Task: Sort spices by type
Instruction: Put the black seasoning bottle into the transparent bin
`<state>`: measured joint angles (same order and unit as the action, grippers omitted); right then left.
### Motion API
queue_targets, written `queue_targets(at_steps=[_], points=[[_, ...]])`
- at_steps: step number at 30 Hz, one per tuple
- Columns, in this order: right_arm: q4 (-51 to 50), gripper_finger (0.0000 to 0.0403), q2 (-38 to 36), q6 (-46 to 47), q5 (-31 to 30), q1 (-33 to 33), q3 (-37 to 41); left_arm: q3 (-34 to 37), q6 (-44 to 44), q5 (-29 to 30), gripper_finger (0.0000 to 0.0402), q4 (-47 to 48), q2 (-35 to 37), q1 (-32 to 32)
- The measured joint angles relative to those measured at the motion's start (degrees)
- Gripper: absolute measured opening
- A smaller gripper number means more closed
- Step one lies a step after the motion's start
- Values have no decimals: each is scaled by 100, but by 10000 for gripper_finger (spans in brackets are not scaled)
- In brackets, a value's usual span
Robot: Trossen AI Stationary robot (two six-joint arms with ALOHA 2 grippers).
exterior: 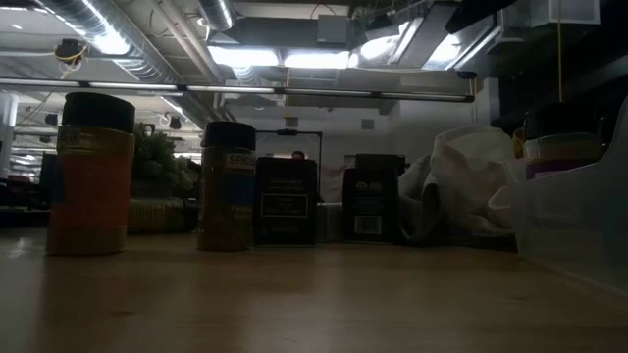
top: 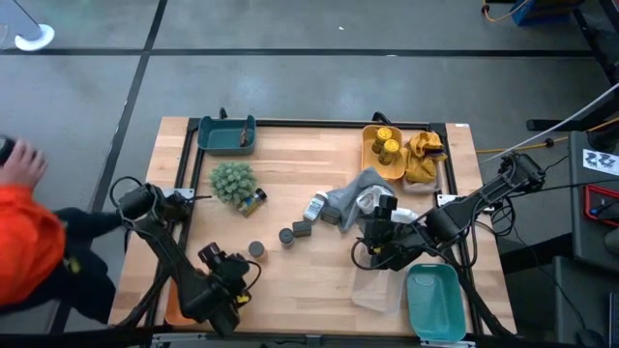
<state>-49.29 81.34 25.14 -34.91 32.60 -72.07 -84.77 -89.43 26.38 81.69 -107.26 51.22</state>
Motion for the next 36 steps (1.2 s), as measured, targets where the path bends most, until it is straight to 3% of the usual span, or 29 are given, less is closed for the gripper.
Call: queue_targets(at_steps=[5,8,12,17,23,29,36], points=[[1,257,0,1,-1,0,0,0,85,617,223,465,19,194],[-1,257,0,-5,0,0,0,24,24,672,223,654,76,361],[-1,257,-2,-10,-1,0,0,574,-275,895,223,383,342,514],[-2,257,-2,-10,-1,0,0,1848,-580,1113,223,-980,1018,589],[1,257,-2,-10,1,0,0,3113,-267,1395,223,-2932,1675,555],[14,257,-2,-12,-1,0,0,3660,-66,1391,223,-3824,1787,415],[19,257,-2,-12,-3,0,-2,3825,1197,1406,223,-4432,1787,159]])
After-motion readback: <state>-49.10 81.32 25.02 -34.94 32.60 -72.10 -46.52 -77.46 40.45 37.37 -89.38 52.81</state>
